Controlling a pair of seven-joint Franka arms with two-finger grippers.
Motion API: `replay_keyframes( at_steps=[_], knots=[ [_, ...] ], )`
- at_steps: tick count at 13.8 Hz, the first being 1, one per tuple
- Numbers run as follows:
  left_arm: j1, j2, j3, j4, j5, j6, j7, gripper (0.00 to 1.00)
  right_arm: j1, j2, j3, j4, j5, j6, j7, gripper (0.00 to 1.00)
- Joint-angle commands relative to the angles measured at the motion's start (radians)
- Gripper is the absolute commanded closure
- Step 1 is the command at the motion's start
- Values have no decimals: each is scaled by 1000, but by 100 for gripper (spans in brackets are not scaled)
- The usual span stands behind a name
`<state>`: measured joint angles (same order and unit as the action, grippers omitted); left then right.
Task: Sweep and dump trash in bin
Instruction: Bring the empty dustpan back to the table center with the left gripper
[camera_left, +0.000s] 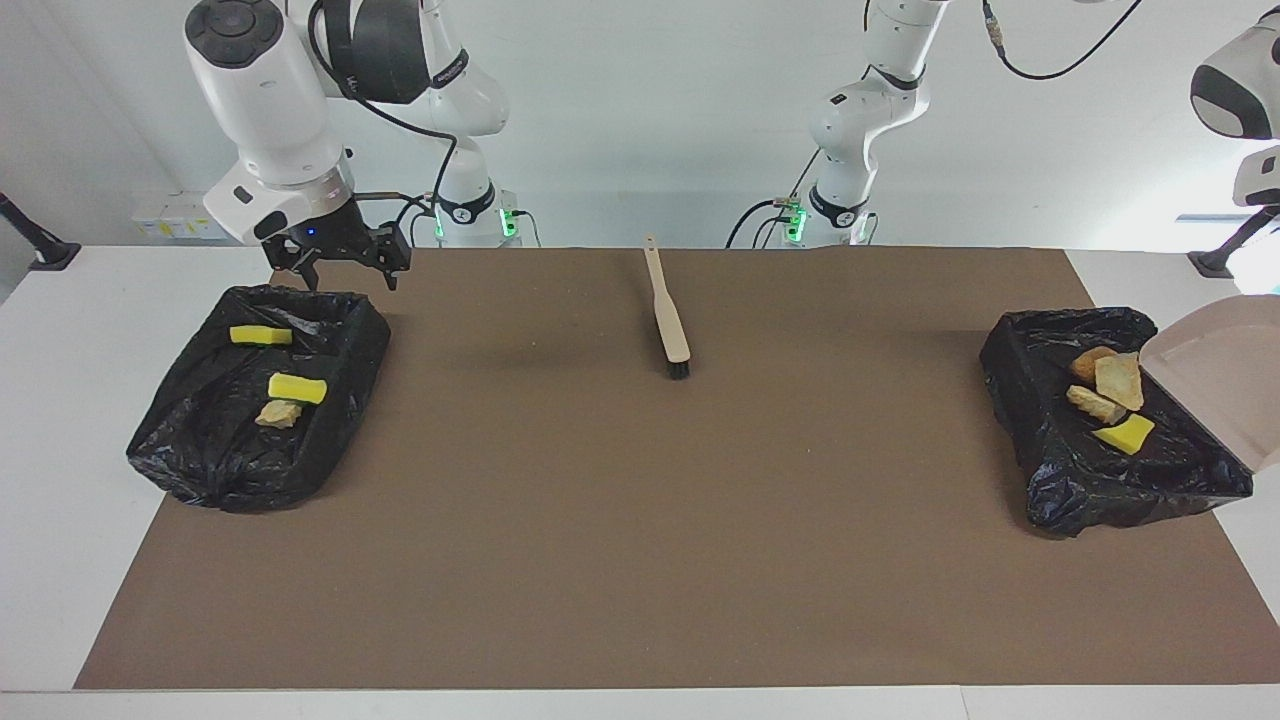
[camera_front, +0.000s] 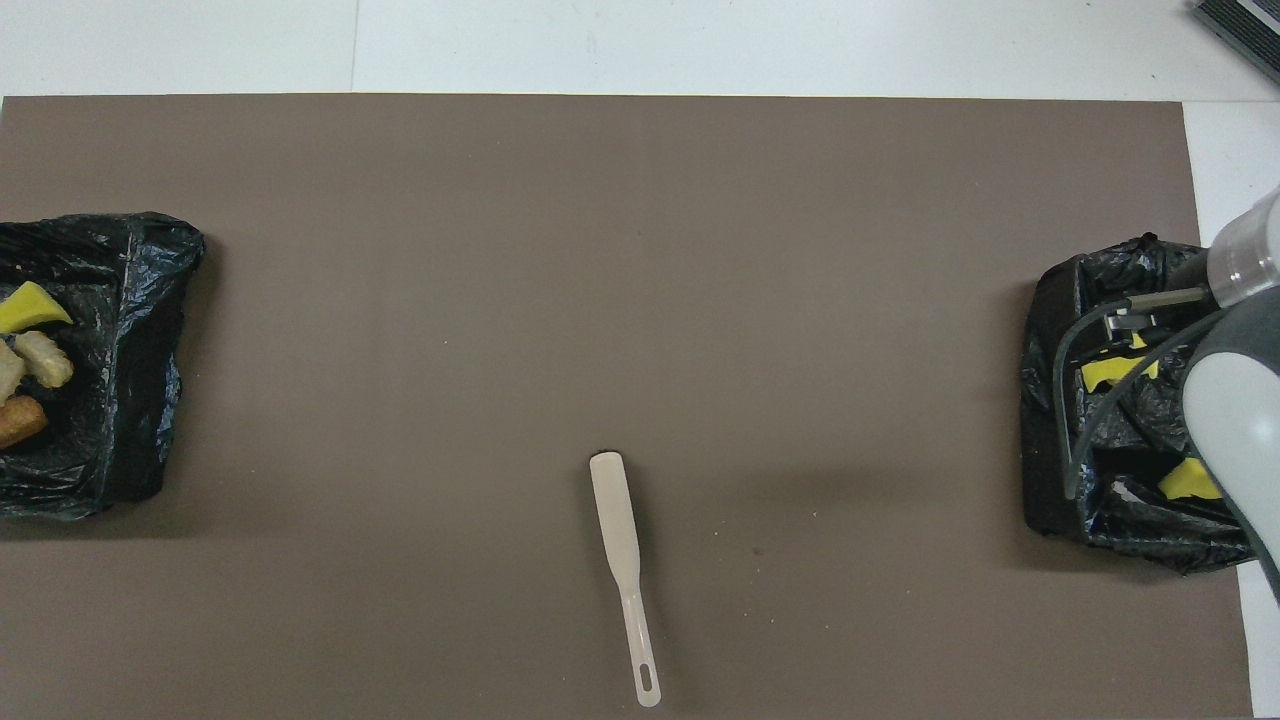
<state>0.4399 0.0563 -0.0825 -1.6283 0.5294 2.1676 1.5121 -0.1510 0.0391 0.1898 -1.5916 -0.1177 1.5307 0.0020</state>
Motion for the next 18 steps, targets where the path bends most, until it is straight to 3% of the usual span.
replay_keyframes(
  at_steps=[1, 3, 6, 10, 14, 18],
  knots=[
    [-41, 8, 4, 28, -115, -9, -157, 100, -57, 15, 2, 18, 12, 14, -10, 0],
    [-101, -6, 1, 5, -167, -105, -350, 100, -58, 18, -13, 39, 19, 11, -88, 0],
    [-242, -27, 0, -19, -290, -264, -779, 100, 45, 16, -143, 51, 67, 14, -74, 0],
    [-473, -73, 0, -119, -464, -311, -1223, 100, 80, -5, -154, 39, 78, 11, -27, 0],
    [-719, -46, 0, -194, -516, -212, -1611, 100, 108, -21, -177, 36, 82, 8, -28, 0],
    [-881, 84, 1, -196, -589, -79, -1783, 100, 102, -50, -176, -19, 90, 49, 2, 0]
  ],
)
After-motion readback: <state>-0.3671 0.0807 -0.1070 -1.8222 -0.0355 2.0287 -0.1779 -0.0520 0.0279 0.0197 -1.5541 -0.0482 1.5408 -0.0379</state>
